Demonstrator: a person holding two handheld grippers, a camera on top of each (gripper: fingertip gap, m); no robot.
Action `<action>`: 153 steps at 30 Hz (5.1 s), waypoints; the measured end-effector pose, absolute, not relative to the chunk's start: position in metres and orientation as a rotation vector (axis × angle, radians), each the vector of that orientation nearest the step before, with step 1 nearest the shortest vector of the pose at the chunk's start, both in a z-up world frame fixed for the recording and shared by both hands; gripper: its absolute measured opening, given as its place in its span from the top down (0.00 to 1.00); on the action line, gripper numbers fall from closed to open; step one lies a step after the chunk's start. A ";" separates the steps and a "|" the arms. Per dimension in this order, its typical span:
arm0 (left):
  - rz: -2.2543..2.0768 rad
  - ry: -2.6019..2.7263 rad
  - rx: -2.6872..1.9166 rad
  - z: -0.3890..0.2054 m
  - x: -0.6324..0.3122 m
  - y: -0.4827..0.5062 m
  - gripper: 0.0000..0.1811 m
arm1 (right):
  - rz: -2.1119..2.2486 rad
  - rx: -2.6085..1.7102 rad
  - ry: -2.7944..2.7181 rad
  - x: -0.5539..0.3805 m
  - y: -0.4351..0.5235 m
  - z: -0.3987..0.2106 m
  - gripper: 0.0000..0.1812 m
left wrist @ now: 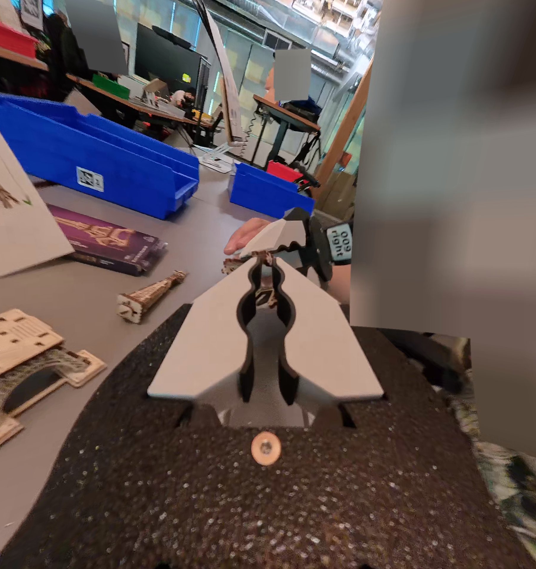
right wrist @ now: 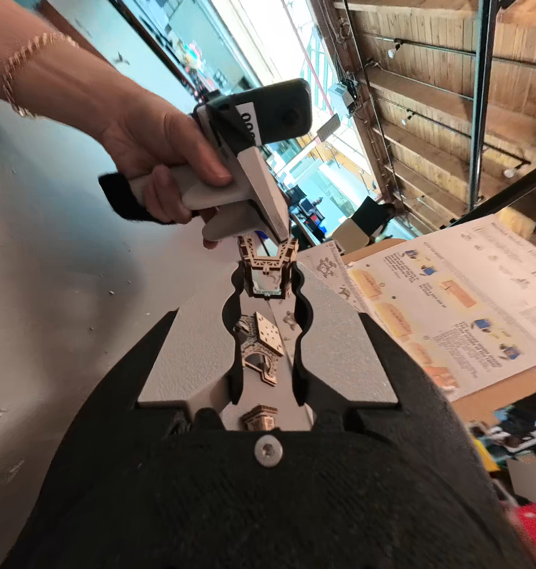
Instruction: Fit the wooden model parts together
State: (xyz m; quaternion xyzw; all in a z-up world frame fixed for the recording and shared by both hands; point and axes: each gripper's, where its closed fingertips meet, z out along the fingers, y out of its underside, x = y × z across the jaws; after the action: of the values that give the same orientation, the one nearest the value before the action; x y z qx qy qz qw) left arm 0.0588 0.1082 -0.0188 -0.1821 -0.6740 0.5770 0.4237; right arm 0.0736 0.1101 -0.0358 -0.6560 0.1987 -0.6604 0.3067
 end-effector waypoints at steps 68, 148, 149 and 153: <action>2.496 -1.968 -2.010 -0.033 0.079 0.099 0.83 | -2.292 -2.179 0.340 0.072 0.066 -0.043 0.83; 1.475 -2.195 -1.330 -0.131 0.076 0.098 0.76 | -0.859 -1.906 1.143 0.078 0.090 -0.135 0.86; 1.471 -2.198 -1.328 -0.132 0.076 0.098 0.76 | -0.855 -1.935 1.146 0.077 0.091 -0.138 0.86; 1.438 -2.230 -1.345 -0.139 0.079 0.097 0.76 | -0.867 -1.936 1.148 0.076 0.089 -0.138 0.77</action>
State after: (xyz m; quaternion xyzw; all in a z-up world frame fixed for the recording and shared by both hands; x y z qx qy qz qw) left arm 0.0787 0.0972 -0.1391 -0.4504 -0.7470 0.4819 0.0832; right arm 0.0762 0.0888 -0.1381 -0.7499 0.4446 -0.3358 0.3568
